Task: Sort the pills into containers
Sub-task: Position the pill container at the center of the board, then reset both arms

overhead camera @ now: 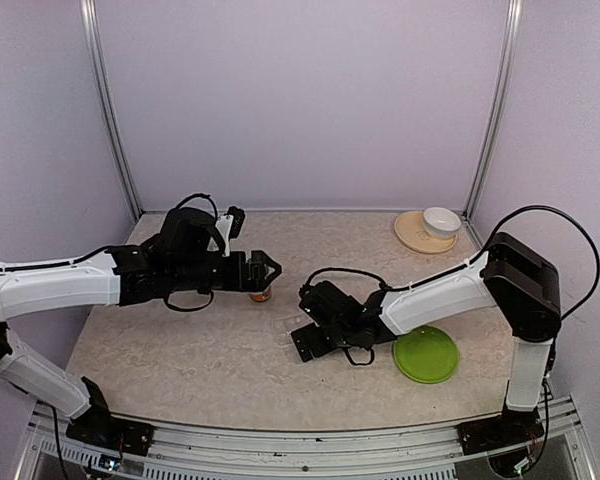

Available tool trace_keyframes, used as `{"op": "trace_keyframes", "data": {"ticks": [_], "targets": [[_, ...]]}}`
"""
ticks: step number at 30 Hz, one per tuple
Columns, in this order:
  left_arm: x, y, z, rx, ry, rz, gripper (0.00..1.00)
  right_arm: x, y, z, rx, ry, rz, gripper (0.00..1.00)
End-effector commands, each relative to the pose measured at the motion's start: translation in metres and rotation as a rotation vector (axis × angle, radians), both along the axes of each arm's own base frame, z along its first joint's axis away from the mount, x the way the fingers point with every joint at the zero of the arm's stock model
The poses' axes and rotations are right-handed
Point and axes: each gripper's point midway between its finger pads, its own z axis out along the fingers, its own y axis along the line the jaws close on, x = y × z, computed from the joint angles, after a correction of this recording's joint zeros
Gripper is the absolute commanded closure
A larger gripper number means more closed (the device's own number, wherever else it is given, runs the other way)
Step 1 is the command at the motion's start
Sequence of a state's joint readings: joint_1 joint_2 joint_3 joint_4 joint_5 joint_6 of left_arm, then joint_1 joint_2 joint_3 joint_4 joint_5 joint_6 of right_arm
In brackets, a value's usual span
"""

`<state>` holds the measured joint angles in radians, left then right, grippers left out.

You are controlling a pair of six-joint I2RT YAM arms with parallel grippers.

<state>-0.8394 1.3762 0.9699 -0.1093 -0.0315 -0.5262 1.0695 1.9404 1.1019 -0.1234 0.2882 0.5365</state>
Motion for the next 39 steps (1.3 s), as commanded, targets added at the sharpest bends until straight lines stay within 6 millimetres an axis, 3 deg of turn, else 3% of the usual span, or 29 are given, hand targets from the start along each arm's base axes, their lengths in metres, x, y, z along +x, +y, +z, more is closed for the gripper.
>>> {"op": "trace_keyframes", "data": {"ticks": [1,7,17,24,29,33,39], "targets": [[-0.015,0.017,-0.02,0.038,0.052,0.036,0.01,0.009,-0.014,-0.029,-0.055,0.063,-0.059,0.0],[-0.021,0.029,-0.028,0.044,0.069,0.06,0.01,0.038,-0.021,-0.035,-0.001,0.074,-0.125,0.0],[-0.021,0.027,-0.029,0.04,0.07,0.069,0.01,0.093,-0.037,-0.035,0.009,0.035,-0.211,0.0],[-0.019,0.032,-0.024,0.045,0.059,0.09,0.01,0.107,-0.037,-0.034,0.003,0.025,-0.223,0.0],[-0.013,0.048,-0.014,0.063,0.03,0.126,0.01,0.098,-0.038,0.004,0.064,-0.008,-0.177,0.0],[-0.001,0.067,0.0,0.088,-0.009,0.169,0.01,0.079,-0.044,0.054,0.156,-0.059,-0.107,0.0],[0.021,0.104,0.02,0.103,-0.075,0.253,0.01,0.059,-0.086,0.126,0.202,-0.235,-0.057,0.0]]}}
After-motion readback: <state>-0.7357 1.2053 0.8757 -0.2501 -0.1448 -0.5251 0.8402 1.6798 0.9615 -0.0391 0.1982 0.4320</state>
